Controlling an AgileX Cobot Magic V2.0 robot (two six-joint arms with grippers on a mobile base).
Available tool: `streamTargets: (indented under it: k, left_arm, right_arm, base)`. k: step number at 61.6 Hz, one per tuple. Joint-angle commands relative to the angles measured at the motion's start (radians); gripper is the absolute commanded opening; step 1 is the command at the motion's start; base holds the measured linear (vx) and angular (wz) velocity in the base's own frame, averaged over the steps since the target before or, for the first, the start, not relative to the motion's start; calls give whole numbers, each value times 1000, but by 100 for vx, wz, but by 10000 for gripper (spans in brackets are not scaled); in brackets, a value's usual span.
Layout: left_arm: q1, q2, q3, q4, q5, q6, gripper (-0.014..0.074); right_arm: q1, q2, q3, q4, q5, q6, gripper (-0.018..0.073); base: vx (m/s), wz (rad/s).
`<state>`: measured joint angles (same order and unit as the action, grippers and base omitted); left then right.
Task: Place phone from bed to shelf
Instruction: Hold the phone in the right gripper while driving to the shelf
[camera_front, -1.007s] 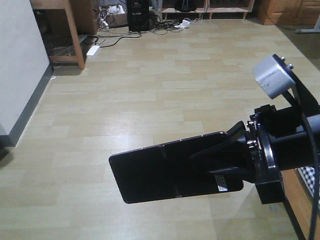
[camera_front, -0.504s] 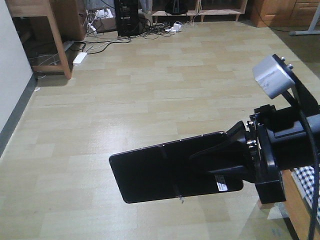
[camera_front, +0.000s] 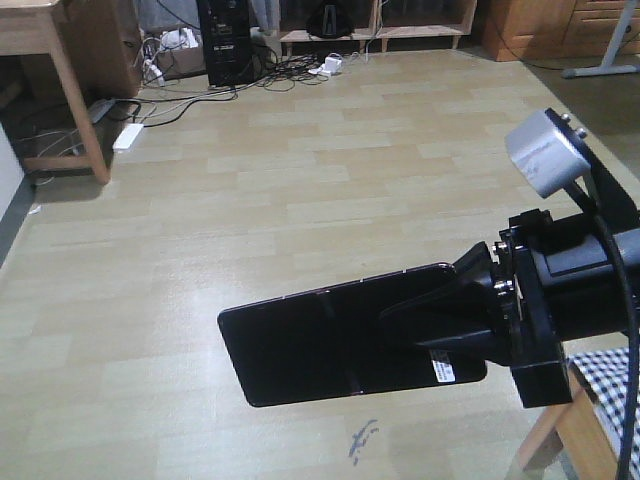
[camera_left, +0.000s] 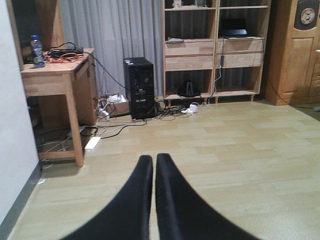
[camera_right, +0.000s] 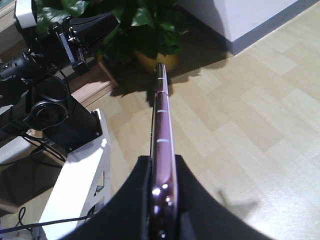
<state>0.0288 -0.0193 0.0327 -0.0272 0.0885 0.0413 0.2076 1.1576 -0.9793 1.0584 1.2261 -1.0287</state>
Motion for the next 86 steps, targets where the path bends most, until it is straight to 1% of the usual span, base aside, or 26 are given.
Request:
streamTargets:
  k: [1, 86]
  left_arm:
    - [-4, -6, -25, -10, -72, -9, 1]
    - [-4, -6, -25, -10, -72, -9, 1]
  right_arm:
    - [-1, -18, -26, 81, 61, 0, -2]
    - [-1, -20, -26, 79, 59, 0, -2]
  base:
    - [33, -10]
    - [37, -8]
